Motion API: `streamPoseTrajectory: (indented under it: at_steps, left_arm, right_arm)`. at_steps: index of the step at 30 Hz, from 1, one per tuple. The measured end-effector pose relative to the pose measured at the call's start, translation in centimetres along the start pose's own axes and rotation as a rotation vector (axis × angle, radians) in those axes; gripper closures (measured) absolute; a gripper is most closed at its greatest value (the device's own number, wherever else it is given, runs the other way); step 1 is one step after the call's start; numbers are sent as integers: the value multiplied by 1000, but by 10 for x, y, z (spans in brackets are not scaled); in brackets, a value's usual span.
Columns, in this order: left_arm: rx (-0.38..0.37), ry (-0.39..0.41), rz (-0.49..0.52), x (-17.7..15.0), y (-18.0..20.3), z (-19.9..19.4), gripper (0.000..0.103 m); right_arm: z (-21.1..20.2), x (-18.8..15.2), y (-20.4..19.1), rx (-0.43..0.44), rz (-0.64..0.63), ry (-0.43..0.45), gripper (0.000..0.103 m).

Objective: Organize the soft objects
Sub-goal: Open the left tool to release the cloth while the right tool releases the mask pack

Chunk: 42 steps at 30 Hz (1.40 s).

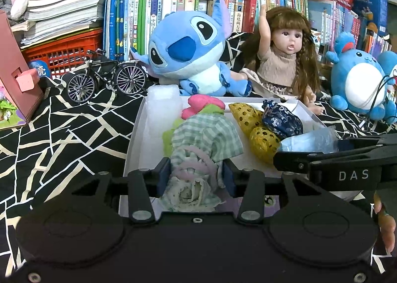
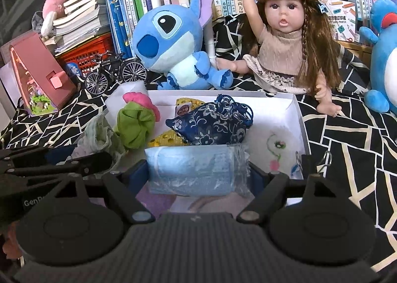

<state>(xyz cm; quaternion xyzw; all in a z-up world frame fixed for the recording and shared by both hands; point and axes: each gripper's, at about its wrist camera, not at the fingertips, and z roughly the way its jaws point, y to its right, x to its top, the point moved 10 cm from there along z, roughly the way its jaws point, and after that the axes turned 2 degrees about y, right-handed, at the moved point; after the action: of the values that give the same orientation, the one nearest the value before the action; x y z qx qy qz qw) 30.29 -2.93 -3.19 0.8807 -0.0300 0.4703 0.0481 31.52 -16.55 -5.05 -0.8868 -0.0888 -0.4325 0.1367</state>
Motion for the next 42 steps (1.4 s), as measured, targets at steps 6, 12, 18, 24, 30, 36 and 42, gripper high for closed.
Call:
streamPoseTrajectory:
  at_steps: [6, 12, 18, 24, 30, 36, 42]
  left_arm:
    - [-1, 1, -3, 0, 0, 0, 57]
    - [-2, 1, -3, -1, 1, -1, 55]
    - [0, 0, -8, -1, 2, 0, 52]
    - [-5, 5, -15, -1, 2, 0, 46]
    - [1, 9, -31, 0, -1, -3, 34]
    - [8, 25, -32, 3, -3, -11, 27]
    - [1, 32, -42, 5, -3, -17, 23]
  right_arm:
    - [-3, 0, 0, 8, 8, 2, 14]
    - [-4, 0, 0, 8, 9, 1, 14]
    - [-3, -1, -1, 6, 11, 0, 14]
    - [-5, 0, -2, 10, 9, 2, 14]
    - [-10, 2, -2, 14, 12, 13, 13]
    - [-18, 4, -3, 22, 13, 30, 12]
    - [-25, 7, -4, 23, 10, 47, 10]
